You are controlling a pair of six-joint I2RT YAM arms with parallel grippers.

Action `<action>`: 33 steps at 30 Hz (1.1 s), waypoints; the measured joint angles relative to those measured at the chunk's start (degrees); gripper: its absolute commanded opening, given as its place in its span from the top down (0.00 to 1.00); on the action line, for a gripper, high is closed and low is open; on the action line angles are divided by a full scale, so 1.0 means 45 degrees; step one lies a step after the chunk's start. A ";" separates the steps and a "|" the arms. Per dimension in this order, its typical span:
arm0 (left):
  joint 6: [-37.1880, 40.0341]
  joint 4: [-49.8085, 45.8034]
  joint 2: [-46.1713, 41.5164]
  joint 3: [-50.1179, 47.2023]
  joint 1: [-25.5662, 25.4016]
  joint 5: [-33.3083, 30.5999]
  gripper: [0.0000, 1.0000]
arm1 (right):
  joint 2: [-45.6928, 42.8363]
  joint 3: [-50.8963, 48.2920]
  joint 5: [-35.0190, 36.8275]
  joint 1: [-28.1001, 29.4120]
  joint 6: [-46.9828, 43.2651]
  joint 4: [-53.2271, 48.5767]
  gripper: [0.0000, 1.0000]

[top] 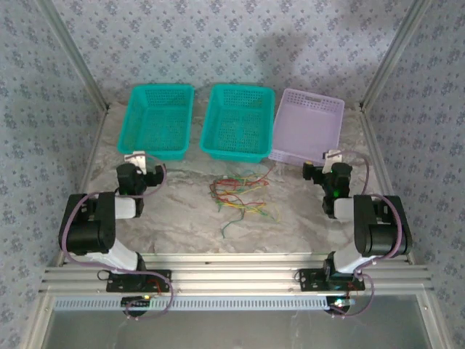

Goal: Untangle the cables

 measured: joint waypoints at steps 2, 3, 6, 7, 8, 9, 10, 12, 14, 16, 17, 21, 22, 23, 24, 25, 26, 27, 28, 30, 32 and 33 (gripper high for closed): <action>0.0000 0.0005 0.0000 0.0000 0.0000 0.0005 0.00 | 0.0000 0.0000 0.0000 0.0000 0.0000 0.0000 0.00; 0.0000 0.0005 0.0000 0.0000 0.0000 0.0005 0.00 | 0.0000 0.0000 0.0000 0.0000 0.0000 0.0000 0.00; 0.0000 0.0005 0.0000 0.0000 0.0000 0.0005 0.00 | 0.0000 0.0000 0.0000 0.0000 0.0000 0.0000 0.00; 0.0000 0.0005 0.0000 0.0000 0.0000 0.0000 0.00 | 0.0000 0.0000 0.0000 0.0000 0.0000 0.0000 0.00; 0.0000 0.0005 0.0000 0.0000 0.0000 0.0000 0.00 | 0.0000 0.0000 0.0000 0.0000 0.0000 0.0000 0.00; 0.0000 0.0005 0.0000 0.0000 0.0000 0.0000 0.00 | 0.0000 0.0000 0.0000 0.0000 0.0000 0.0000 0.00; 0.0000 0.0005 0.0000 0.0000 0.0000 0.0000 0.00 | 0.0000 0.0000 0.0000 0.0000 0.0000 0.0000 0.00; 0.0000 0.0000 0.0005 0.0000 0.0000 0.0000 0.00 | 0.0000 0.0000 0.0000 0.0000 0.0000 0.0000 0.00; 0.0000 0.0000 0.0000 0.0000 0.0000 0.0000 0.00 | 0.0000 0.0000 0.0000 0.0000 0.0000 0.0000 0.00; 0.0000 0.0000 0.0000 0.0000 0.0000 0.0000 0.00 | 0.0000 0.0000 0.0000 0.0000 0.0000 0.0000 0.00; 0.0000 0.0005 0.0000 0.0000 0.0000 0.0000 0.00 | 0.0000 0.0000 0.0000 0.0000 0.0000 0.0000 0.00; 0.0000 0.0005 0.0000 0.0000 0.0000 0.0000 0.00 | 0.0000 0.0000 0.0000 0.0000 0.0000 0.0000 0.00; 0.0000 0.0005 0.0000 0.0000 0.0000 0.0005 0.00 | 0.0000 0.0000 0.0000 0.0000 0.0000 0.0000 0.00; 0.0000 0.0000 0.0000 0.0000 0.0000 0.0005 0.00 | 0.0000 0.0000 0.0000 0.0000 0.0000 0.0000 0.00; 0.0000 0.0005 0.0000 0.0000 0.0000 0.0000 0.00 | 0.0000 0.0000 0.0000 0.0000 0.0000 0.0000 0.00; 0.0000 0.0005 0.0000 0.0000 0.0000 0.0000 0.00 | 0.0000 0.0000 0.0000 0.0000 0.0000 0.0000 0.00; 0.0000 0.0005 0.0000 0.0000 0.0000 0.0005 0.00 | 0.0000 0.0000 0.0000 0.0000 0.0000 0.0000 0.00; 0.0000 0.0005 0.0000 0.0000 0.0000 0.0005 0.00 | 0.0000 0.0000 0.0000 0.0000 0.0000 0.0000 0.00; 0.0000 0.0005 0.0000 0.0000 0.0000 0.0000 0.00 | 0.0000 0.0000 0.0005 0.0000 0.0000 0.0000 0.00; 0.0000 -0.0087 -0.0102 -0.0005 -0.0005 -0.0005 0.00 | -0.0170 0.0015 -0.0010 0.0024 -0.0049 -0.0345 0.00; 0.0044 -0.0962 -0.0719 0.0058 -0.0053 -0.0155 0.00 | -0.0903 0.0097 0.0029 0.0112 -0.0112 -0.1477 0.00; 0.0078 -0.1700 -0.1180 0.0228 -0.0121 -0.0296 0.00 | -0.1477 0.0141 0.0155 0.0194 -0.0146 -0.2045 0.00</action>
